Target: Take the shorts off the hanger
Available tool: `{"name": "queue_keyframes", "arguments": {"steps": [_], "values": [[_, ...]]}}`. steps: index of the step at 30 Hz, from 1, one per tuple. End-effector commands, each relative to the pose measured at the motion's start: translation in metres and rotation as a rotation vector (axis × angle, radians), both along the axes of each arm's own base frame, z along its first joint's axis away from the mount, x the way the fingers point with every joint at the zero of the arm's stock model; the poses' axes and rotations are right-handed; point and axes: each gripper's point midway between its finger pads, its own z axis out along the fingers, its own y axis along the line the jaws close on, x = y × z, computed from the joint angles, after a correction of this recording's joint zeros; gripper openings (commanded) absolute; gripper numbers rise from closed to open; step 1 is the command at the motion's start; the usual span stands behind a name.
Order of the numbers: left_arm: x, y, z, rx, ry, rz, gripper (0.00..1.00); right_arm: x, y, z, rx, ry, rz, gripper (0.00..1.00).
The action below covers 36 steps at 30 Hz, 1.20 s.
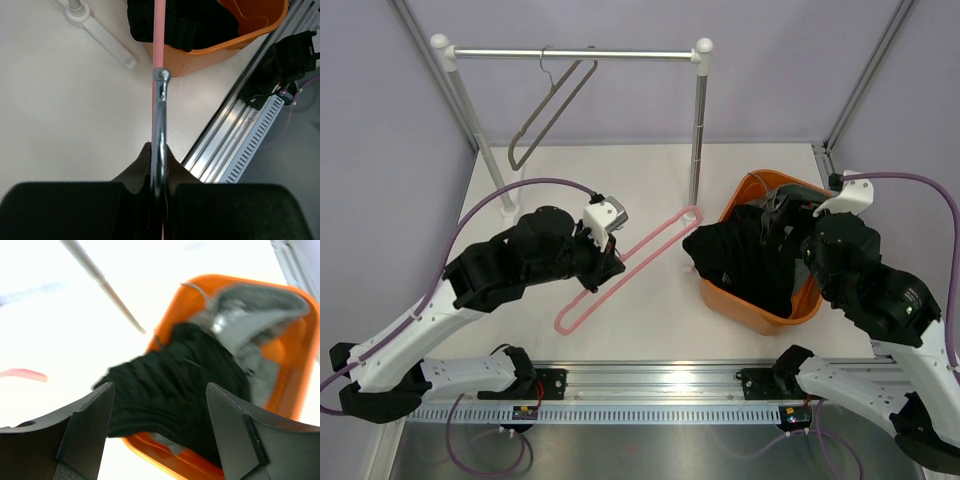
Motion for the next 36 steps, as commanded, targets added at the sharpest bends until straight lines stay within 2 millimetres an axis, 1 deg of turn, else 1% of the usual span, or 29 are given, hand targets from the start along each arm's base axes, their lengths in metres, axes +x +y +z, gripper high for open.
{"name": "queue_keyframes", "arguments": {"steps": [1, 2, 3, 4, 5, 6, 7, 8, 9, 11, 12, 13, 14, 15, 16, 17, 18, 19, 21, 22, 25, 30, 31, 32, 33, 34, 35, 36], "values": [[-0.001, -0.022, 0.015, -0.068, -0.017, -0.079, 0.00, 0.015, 0.036, 0.039, 0.046, -0.070, 0.135, 0.79], [0.000, -0.024, 0.013, -0.062, -0.012, -0.084, 0.00, 0.017, 0.046, 0.054, 0.073, -0.103, 0.179, 0.72], [0.000, -0.026, 0.013, -0.060, -0.007, -0.088, 0.00, 0.025, 0.057, 0.055, 0.069, -0.094, 0.200, 0.68], [0.000, -0.029, 0.012, -0.060, 0.000, -0.095, 0.00, 0.028, 0.064, 0.059, 0.073, -0.099, 0.221, 0.65], [0.001, -0.032, 0.010, -0.056, 0.006, -0.099, 0.00, 0.029, 0.074, 0.070, 0.093, -0.120, 0.264, 0.59], [0.001, -0.034, 0.012, -0.061, 0.006, -0.102, 0.00, 0.036, 0.085, 0.066, 0.084, -0.101, 0.282, 0.56], [0.001, -0.036, 0.013, -0.064, 0.009, -0.109, 0.00, 0.039, 0.092, 0.066, 0.082, -0.095, 0.296, 0.55], [0.002, -0.038, 0.011, -0.059, 0.013, -0.112, 0.00, 0.041, 0.099, 0.069, 0.087, -0.103, 0.314, 0.54], [0.002, -0.040, 0.013, -0.062, 0.013, -0.118, 0.00, 0.043, 0.112, 0.065, 0.079, -0.094, 0.339, 0.53], [0.002, -0.043, 0.020, -0.070, 0.007, -0.129, 0.00, 0.045, 0.126, 0.062, 0.079, -0.097, 0.364, 0.53], [0.004, -0.045, 0.020, -0.065, 0.010, -0.129, 0.00, 0.046, 0.140, 0.055, 0.068, -0.080, 0.392, 0.53], [0.003, -0.047, 0.027, -0.074, 0.004, -0.141, 0.00, 0.046, 0.148, 0.051, 0.061, -0.073, 0.405, 0.53], [0.003, -0.048, 0.030, -0.080, 0.001, -0.146, 0.00, 0.048, 0.154, 0.044, 0.053, -0.065, 0.408, 0.53], [0.004, -0.050, 0.031, -0.080, 0.000, -0.148, 0.00, 0.049, 0.165, 0.033, 0.033, -0.041, 0.422, 0.53], [0.004, -0.049, 0.039, -0.090, -0.011, -0.147, 0.00, 0.051, 0.169, 0.026, 0.030, -0.029, 0.420, 0.52], [0.005, -0.049, 0.042, -0.093, -0.019, -0.144, 0.00, 0.052, 0.172, 0.011, 0.011, -0.001, 0.419, 0.52], [0.006, -0.046, 0.047, -0.095, -0.033, -0.130, 0.00, 0.050, 0.174, 0.005, 0.009, 0.009, 0.421, 0.51], [0.007, -0.044, 0.054, -0.108, -0.049, -0.123, 0.00, 0.051, 0.174, -0.008, 0.003, 0.025, 0.404, 0.49], [0.006, -0.037, 0.066, -0.132, -0.077, -0.108, 0.00, 0.048, 0.169, -0.014, 0.017, 0.027, 0.389, 0.44], [0.006, -0.034, 0.070, -0.140, -0.087, -0.101, 0.00, 0.047, 0.166, -0.021, 0.008, 0.035, 0.375, 0.41], [0.004, -0.027, 0.082, -0.176, -0.117, -0.087, 0.00, 0.042, 0.155, -0.017, 0.019, 0.022, 0.357, 0.41], [0.000, -0.024, 0.089, -0.209, -0.130, -0.089, 0.00, 0.041, 0.143, -0.001, 0.000, -0.009, 0.334, 0.42], [0.001, -0.023, 0.089, -0.208, -0.132, -0.083, 0.00, 0.043, 0.138, 0.010, 0.001, -0.031, 0.310, 0.43], [0.006, -0.019, 0.090, -0.198, -0.144, -0.053, 0.00, 0.044, 0.133, 0.014, -0.007, -0.041, 0.294, 0.45], [0.008, -0.015, 0.089, -0.187, -0.145, -0.031, 0.00, 0.044, 0.127, 0.016, -0.035, -0.045, 0.276, 0.48], [0.012, -0.011, 0.090, -0.181, -0.153, 0.001, 0.00, 0.047, 0.112, 0.031, -0.049, -0.076, 0.208, 0.50], [0.022, -0.001, 0.093, -0.166, -0.169, 0.085, 0.00, 0.047, 0.102, 0.037, -0.061, -0.089, 0.169, 0.52], [0.028, 0.005, 0.095, -0.156, -0.178, 0.130, 0.00, 0.047, 0.090, 0.040, -0.089, -0.090, 0.133, 0.52]]}}
